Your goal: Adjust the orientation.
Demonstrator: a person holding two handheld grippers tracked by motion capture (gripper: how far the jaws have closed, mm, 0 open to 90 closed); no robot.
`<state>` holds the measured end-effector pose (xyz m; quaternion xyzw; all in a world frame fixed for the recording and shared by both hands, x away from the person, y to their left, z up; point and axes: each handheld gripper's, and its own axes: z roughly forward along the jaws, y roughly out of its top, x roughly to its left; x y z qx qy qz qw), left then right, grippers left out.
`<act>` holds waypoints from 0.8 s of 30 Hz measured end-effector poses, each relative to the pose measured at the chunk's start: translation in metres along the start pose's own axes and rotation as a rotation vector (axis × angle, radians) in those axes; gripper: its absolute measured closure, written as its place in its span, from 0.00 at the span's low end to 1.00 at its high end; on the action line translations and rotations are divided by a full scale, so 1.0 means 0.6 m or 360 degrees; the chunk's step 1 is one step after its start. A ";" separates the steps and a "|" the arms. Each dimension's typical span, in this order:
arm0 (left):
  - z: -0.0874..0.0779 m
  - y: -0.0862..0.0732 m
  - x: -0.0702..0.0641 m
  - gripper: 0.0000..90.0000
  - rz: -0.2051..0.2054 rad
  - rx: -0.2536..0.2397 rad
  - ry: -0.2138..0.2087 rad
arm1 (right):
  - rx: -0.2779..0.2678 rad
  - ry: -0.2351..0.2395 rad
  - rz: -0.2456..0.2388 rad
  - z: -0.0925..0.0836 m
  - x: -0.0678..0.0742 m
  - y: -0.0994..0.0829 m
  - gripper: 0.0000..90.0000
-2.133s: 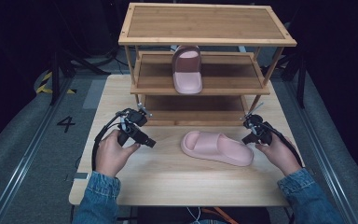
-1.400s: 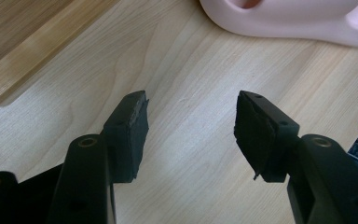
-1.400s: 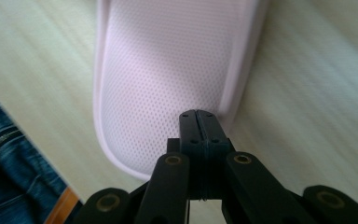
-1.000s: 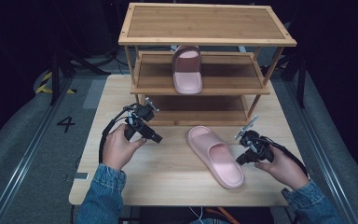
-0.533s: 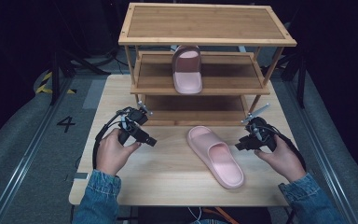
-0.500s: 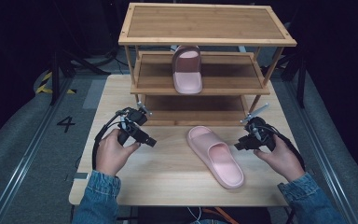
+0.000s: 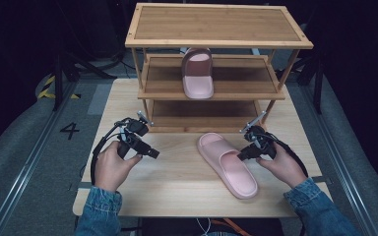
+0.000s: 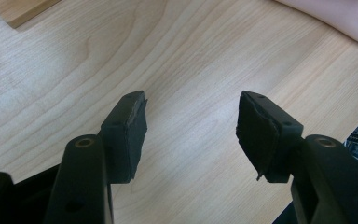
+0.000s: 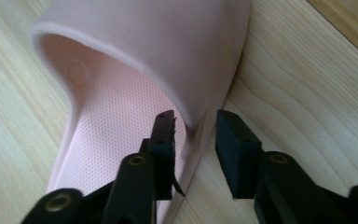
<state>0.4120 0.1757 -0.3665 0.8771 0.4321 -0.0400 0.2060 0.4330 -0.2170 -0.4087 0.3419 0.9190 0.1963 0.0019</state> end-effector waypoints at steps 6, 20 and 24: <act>0.000 -0.002 0.000 0.48 -0.0009 -0.0002 0.0005 | 0.0026 -0.0010 0.0009 0.012 0.001 0.002 0.86; 0.002 0.007 -0.001 0.49 0.0007 0.0010 -0.0004 | 0.0014 -0.0055 0.0058 0.001 0.001 0.000 0.94; 0.000 0.007 0.001 0.49 0.0000 0.0001 -0.0007 | 0.0010 -0.0064 0.0061 -0.009 0.004 0.000 0.94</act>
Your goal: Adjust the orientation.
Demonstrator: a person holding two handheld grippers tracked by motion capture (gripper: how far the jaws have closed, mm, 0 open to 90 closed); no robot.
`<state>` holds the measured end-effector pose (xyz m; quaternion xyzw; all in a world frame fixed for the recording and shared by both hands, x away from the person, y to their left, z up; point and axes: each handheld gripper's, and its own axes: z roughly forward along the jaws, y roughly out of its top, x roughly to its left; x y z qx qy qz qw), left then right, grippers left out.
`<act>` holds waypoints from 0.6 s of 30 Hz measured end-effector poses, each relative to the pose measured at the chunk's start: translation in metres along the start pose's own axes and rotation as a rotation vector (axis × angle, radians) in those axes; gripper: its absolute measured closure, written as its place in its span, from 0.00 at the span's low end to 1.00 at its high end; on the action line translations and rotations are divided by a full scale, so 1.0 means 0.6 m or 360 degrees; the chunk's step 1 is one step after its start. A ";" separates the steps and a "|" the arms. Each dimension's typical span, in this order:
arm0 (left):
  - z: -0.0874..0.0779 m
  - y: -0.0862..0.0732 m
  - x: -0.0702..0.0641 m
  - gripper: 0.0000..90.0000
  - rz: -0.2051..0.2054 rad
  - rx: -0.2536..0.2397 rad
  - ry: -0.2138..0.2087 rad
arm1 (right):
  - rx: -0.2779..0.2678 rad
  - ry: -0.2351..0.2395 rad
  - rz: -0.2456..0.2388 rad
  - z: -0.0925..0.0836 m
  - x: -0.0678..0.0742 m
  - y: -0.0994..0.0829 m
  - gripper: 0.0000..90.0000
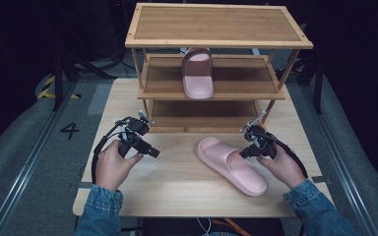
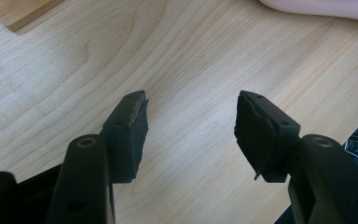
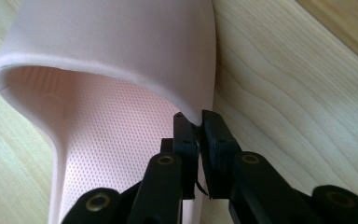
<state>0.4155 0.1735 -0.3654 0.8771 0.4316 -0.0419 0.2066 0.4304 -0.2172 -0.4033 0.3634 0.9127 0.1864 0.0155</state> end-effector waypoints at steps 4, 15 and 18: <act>-0.002 0.000 0.002 0.49 -0.0003 -0.0004 -0.0003 | -0.0031 -0.0014 -0.0004 -0.031 0.005 -0.001 0.94; 0.000 0.004 0.002 0.49 -0.0005 0.0006 -0.0011 | -0.0017 -0.0059 -0.0028 -0.100 0.012 0.011 0.94; 0.000 0.004 0.004 0.49 -0.0007 0.0006 -0.0016 | -0.0025 -0.0076 -0.0037 -0.129 0.015 0.018 0.94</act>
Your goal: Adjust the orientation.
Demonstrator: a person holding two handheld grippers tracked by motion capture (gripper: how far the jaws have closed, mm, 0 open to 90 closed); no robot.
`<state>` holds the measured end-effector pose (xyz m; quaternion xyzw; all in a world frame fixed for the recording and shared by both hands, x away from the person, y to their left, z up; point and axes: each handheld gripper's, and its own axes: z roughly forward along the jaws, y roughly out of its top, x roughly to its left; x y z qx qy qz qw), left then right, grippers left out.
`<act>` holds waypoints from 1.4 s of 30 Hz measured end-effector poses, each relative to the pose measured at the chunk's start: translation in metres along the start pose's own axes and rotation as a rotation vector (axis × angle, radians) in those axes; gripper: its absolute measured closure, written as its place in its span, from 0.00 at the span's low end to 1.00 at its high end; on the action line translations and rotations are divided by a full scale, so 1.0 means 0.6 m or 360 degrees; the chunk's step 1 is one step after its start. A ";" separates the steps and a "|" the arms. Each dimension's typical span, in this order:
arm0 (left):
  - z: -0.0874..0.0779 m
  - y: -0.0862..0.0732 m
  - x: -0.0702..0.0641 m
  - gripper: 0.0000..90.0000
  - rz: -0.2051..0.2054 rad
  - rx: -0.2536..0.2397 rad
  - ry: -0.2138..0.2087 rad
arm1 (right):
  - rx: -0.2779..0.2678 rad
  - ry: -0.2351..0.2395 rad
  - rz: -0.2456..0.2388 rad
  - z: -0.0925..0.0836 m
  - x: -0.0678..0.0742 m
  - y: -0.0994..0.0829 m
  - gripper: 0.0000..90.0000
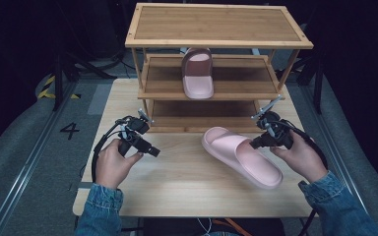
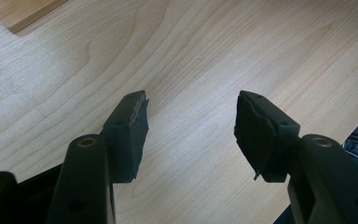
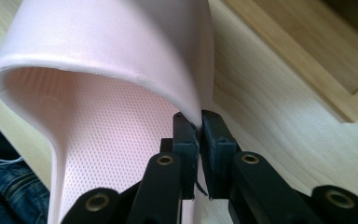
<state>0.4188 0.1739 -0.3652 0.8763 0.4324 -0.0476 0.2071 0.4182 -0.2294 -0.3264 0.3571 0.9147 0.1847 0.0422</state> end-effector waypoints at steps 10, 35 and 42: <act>0.000 -0.001 0.002 0.49 -0.0008 -0.0009 0.0001 | -0.0063 -0.0038 0.0001 -0.071 -0.004 0.020 0.94; 0.002 0.001 0.002 0.49 -0.0001 0.0002 -0.0006 | -0.0151 -0.0230 0.0105 -0.189 -0.040 0.069 0.95; 0.002 0.000 0.004 0.50 0.0000 0.0007 -0.0006 | -0.0191 -0.0306 0.0150 -0.193 -0.056 0.085 0.95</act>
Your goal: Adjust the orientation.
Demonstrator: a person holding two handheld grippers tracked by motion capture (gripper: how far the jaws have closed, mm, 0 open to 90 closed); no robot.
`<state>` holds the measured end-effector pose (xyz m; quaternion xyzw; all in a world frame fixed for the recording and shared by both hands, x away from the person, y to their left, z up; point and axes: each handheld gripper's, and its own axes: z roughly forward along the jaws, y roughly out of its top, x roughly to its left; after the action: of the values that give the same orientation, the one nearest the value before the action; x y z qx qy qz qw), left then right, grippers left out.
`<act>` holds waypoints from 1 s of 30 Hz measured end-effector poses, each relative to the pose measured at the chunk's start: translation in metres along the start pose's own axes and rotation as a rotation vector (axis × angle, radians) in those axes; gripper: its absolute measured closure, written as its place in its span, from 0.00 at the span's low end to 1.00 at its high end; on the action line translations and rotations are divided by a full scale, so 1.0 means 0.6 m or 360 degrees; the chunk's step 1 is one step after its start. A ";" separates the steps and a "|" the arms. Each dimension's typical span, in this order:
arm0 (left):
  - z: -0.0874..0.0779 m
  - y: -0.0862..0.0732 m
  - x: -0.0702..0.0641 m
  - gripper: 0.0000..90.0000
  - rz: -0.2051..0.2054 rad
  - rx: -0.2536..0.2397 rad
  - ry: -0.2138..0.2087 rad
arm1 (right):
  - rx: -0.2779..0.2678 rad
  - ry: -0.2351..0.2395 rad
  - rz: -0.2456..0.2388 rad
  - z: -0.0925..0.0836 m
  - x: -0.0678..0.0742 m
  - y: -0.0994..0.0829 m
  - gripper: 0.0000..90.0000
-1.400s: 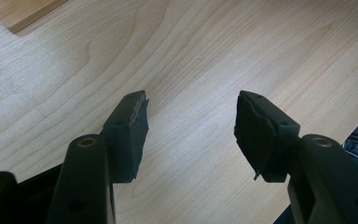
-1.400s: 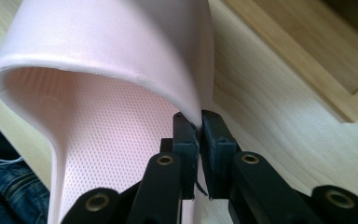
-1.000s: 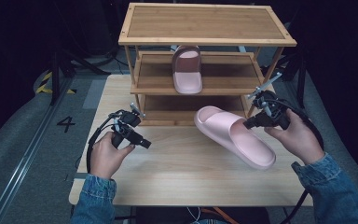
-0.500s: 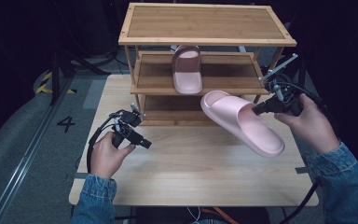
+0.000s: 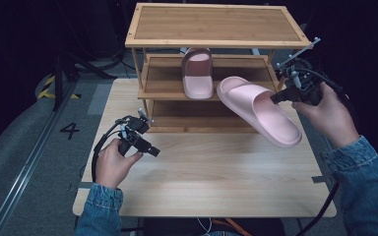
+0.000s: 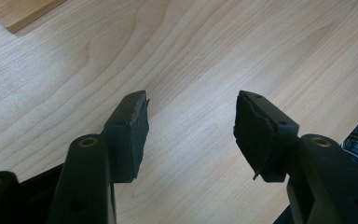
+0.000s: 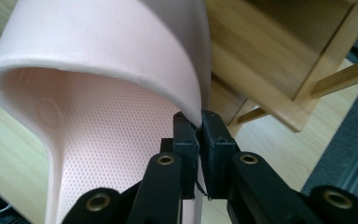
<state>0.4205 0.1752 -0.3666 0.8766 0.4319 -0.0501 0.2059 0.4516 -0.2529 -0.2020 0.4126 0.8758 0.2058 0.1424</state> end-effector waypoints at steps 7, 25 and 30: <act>0.002 0.000 0.003 0.51 -0.0008 0.0010 0.0002 | 0.0000 -0.0076 0.0001 0.013 -0.003 0.020 0.95; 0.005 0.000 0.006 0.51 -0.0029 0.0010 0.0004 | -0.0128 -0.0178 0.0078 0.066 -0.026 0.045 0.95; 0.005 0.000 0.006 0.51 -0.0029 0.0017 0.0003 | -0.0181 -0.0299 0.0058 0.076 -0.025 0.045 0.95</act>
<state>0.4231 0.1764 -0.3701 0.8738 0.4399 -0.0536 0.2003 0.4976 -0.2379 -0.2276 0.4373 0.8379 0.2180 0.2434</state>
